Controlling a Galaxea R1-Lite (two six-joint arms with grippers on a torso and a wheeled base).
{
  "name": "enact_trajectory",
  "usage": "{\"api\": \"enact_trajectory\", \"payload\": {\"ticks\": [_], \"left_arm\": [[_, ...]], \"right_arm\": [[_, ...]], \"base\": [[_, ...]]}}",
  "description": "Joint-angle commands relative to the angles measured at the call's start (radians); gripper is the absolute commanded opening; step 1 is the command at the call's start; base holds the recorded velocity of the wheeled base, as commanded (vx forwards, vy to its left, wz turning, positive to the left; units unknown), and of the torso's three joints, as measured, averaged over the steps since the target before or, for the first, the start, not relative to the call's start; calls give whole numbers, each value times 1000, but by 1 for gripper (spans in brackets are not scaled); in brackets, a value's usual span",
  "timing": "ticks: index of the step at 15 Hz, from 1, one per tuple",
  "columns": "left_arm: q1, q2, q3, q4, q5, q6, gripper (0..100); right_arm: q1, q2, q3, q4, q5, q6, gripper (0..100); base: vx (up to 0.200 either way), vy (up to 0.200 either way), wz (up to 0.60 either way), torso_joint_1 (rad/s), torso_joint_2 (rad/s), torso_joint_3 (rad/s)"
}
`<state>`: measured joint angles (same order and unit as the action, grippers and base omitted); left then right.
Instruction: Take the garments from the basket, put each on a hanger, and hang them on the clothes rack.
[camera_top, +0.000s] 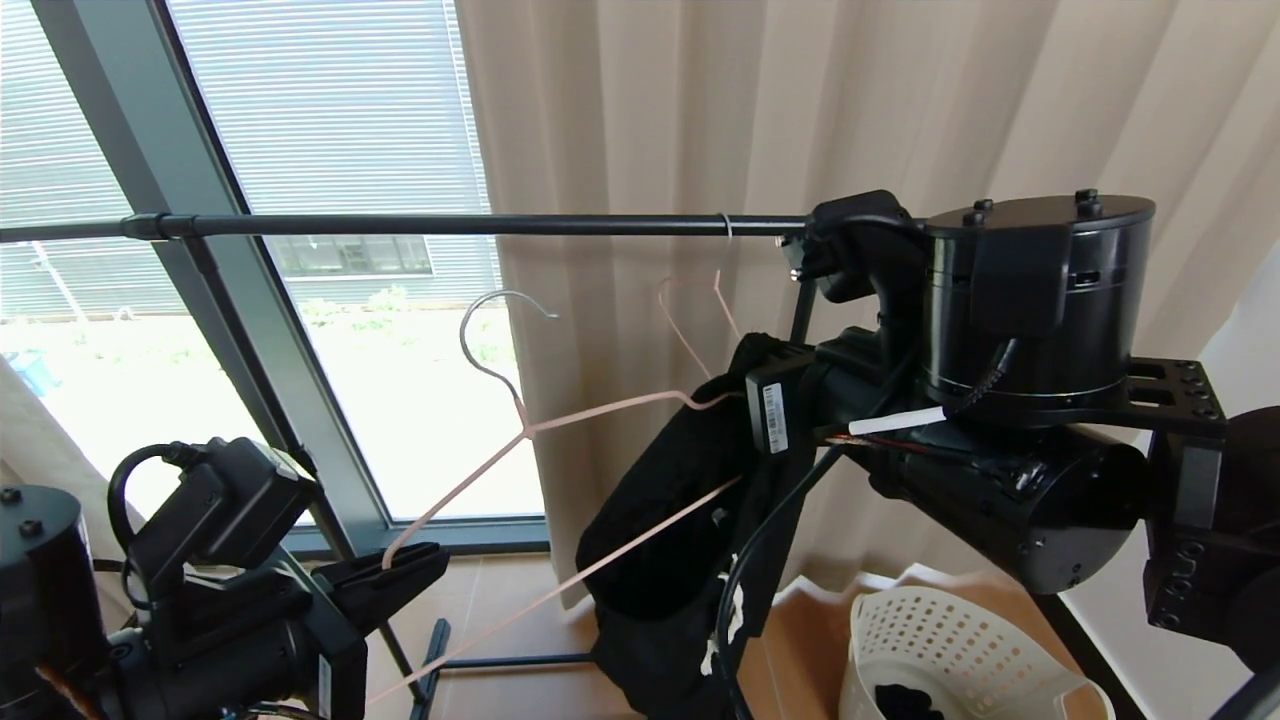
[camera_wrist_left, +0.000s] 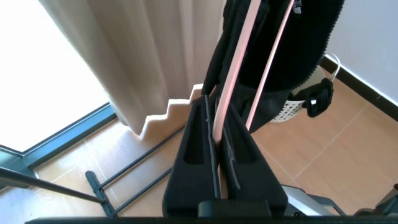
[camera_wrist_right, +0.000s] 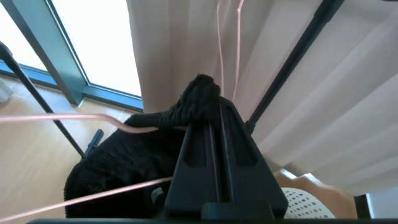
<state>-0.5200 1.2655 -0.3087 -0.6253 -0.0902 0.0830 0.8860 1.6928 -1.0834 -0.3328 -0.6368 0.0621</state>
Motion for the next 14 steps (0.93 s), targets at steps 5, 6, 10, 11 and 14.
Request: {"api": "enact_trajectory", "payload": {"ticks": [5, 6, 10, 11, 14], "left_arm": [[-15, 35, -18, -34, 21, -15, 0], [-26, 38, -12, -51, 21, -19, 0], [-72, 38, 14, -70, 20, -17, 0], [-81, 38, 30, -88, 20, -14, 0], [-89, 40, 46, -123, 21, -12, 0]], "right_arm": [[105, 30, -20, 1, 0, 4, 0], [123, 45, -47, 1, 0, 8, 0], [143, 96, -153, 1, -69, 58, 0], [140, 97, -167, 1, -72, 59, 0], [154, 100, -173, 3, -72, 61, 0]], "base": [[0, 0, 0, 0, 0, 0], [0, 0, 0, 0, 0, 0], [0, 0, 0, 0, 0, 0], [0, 0, 0, 0, 0, 0], [0, 0, 0, 0, 0, 0]]}}
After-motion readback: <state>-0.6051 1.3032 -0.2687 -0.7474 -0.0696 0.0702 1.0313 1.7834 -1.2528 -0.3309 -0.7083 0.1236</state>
